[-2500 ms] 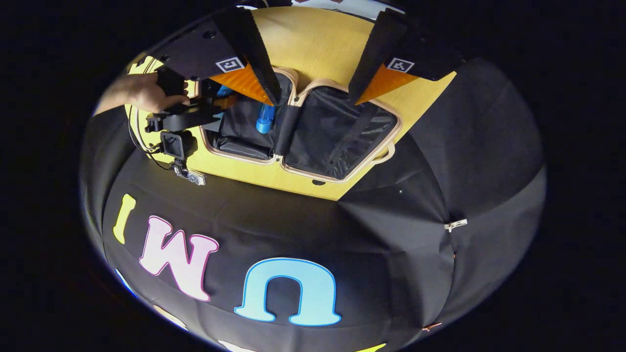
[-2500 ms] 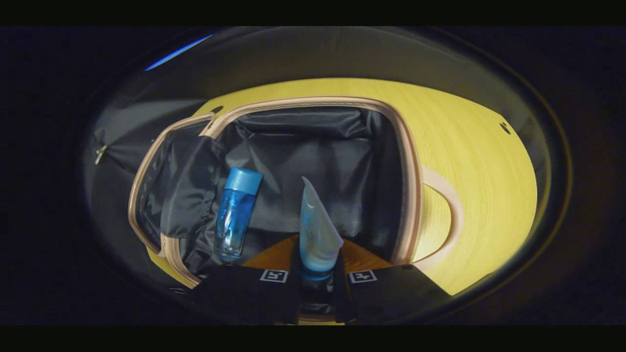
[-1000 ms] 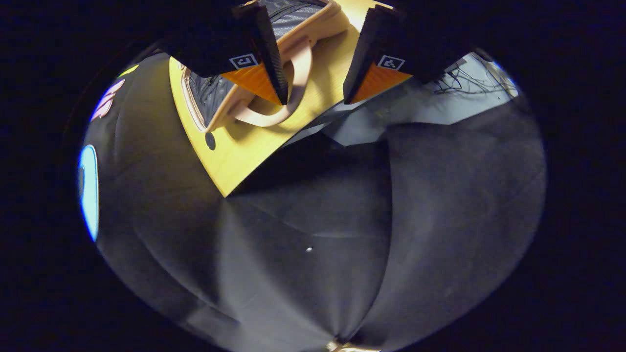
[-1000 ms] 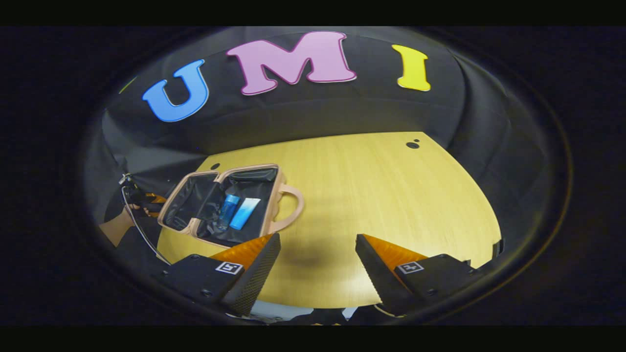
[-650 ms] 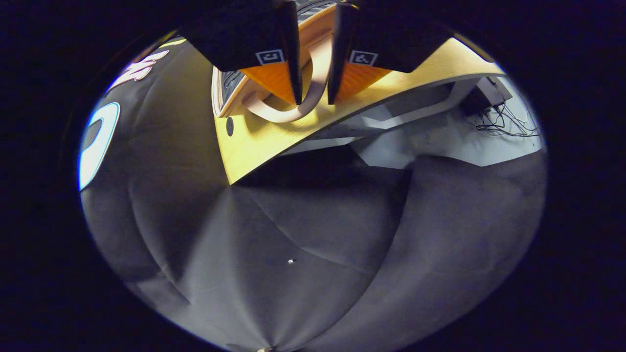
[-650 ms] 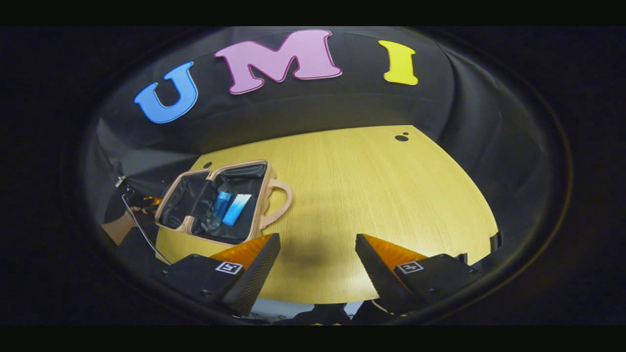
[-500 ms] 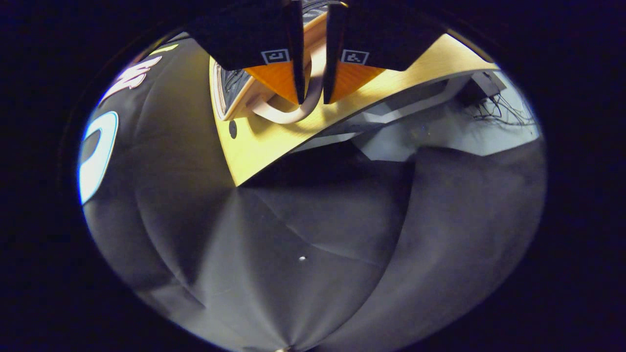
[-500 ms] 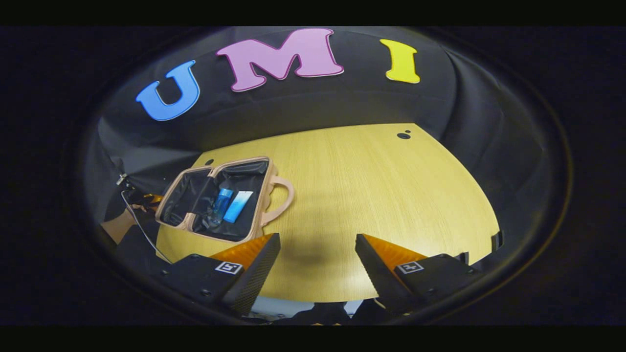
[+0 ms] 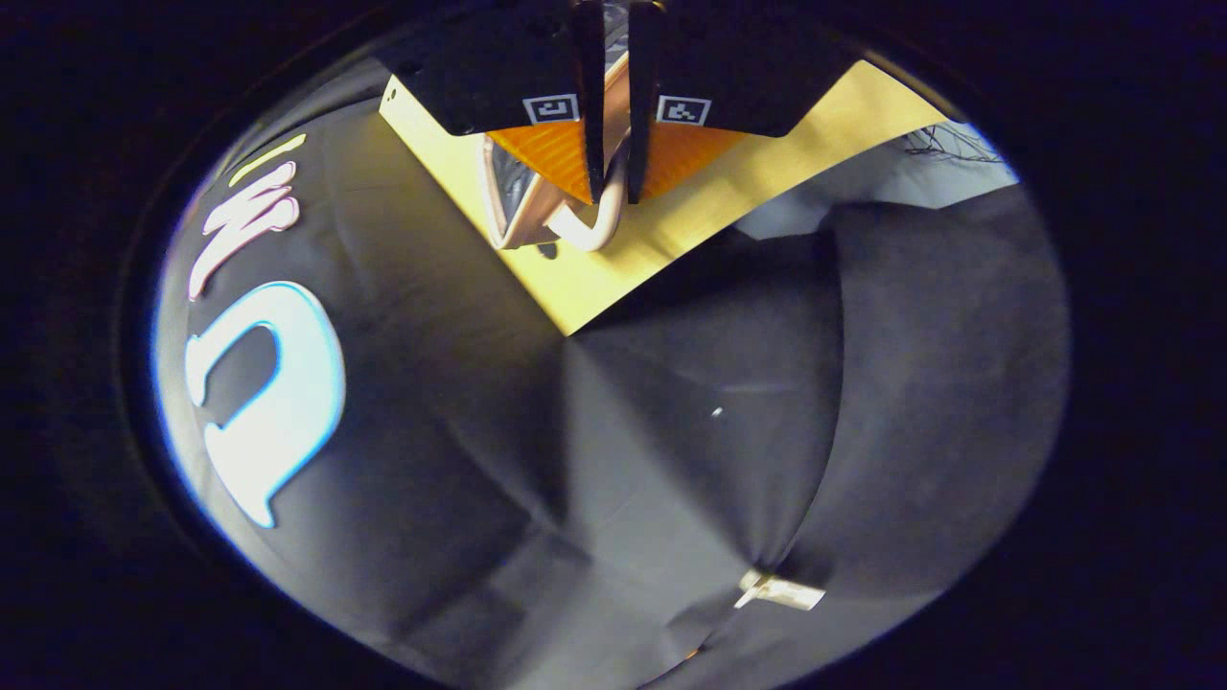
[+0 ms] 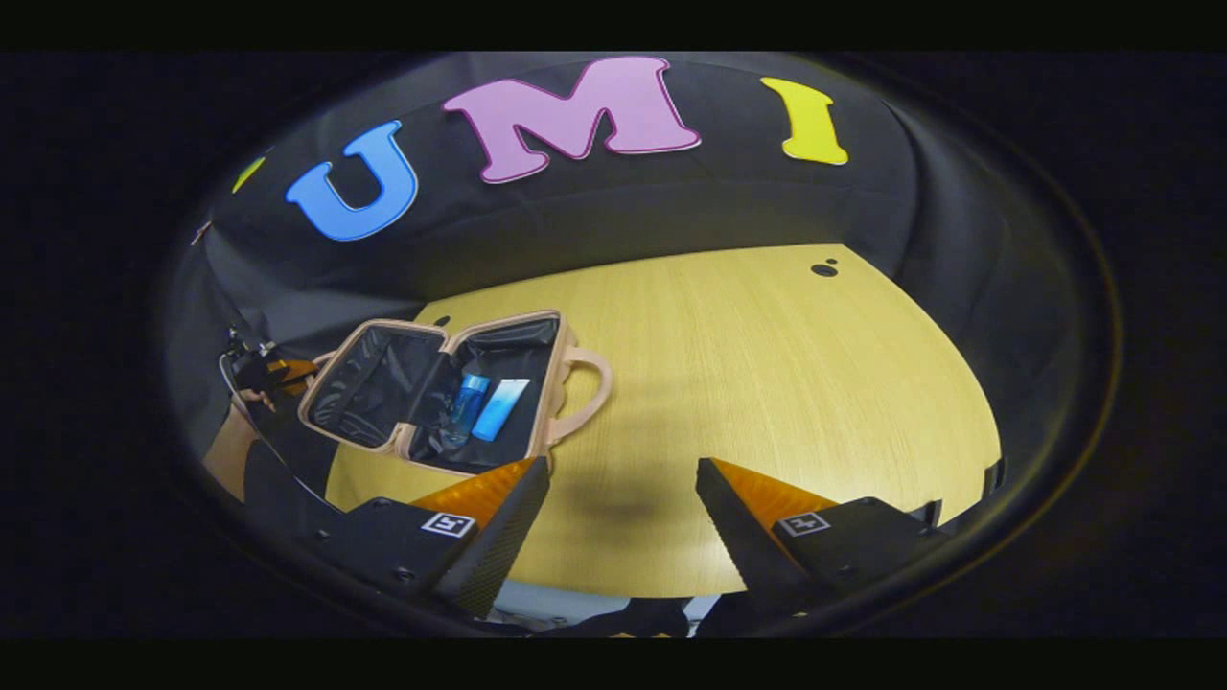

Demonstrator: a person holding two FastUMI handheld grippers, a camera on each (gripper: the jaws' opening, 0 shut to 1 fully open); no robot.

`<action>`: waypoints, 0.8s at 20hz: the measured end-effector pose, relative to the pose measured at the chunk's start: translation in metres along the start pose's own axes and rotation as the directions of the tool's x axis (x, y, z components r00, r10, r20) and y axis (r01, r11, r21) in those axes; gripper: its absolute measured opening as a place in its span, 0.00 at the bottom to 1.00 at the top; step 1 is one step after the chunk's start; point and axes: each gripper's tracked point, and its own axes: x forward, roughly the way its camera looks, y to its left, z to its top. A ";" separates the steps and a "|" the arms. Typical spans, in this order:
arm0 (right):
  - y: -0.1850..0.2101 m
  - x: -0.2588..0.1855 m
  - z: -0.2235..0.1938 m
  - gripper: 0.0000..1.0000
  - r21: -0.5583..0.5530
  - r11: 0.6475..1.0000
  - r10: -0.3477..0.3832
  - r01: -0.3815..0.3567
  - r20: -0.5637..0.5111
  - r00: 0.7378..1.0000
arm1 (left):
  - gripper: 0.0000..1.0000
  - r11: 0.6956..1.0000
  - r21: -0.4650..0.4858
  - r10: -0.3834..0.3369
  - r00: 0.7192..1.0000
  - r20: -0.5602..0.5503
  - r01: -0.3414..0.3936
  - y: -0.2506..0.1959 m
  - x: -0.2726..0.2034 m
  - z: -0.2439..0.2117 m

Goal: First open the suitcase, pack the skin care products into it, and then close the suitcase.

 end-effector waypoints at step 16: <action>-0.032 -0.021 0.017 0.98 0.097 0.995 0.012 -0.017 0.060 0.998 | 0.15 0.868 0.300 -0.396 0.916 -0.059 0.395 -0.309 -0.091 -0.166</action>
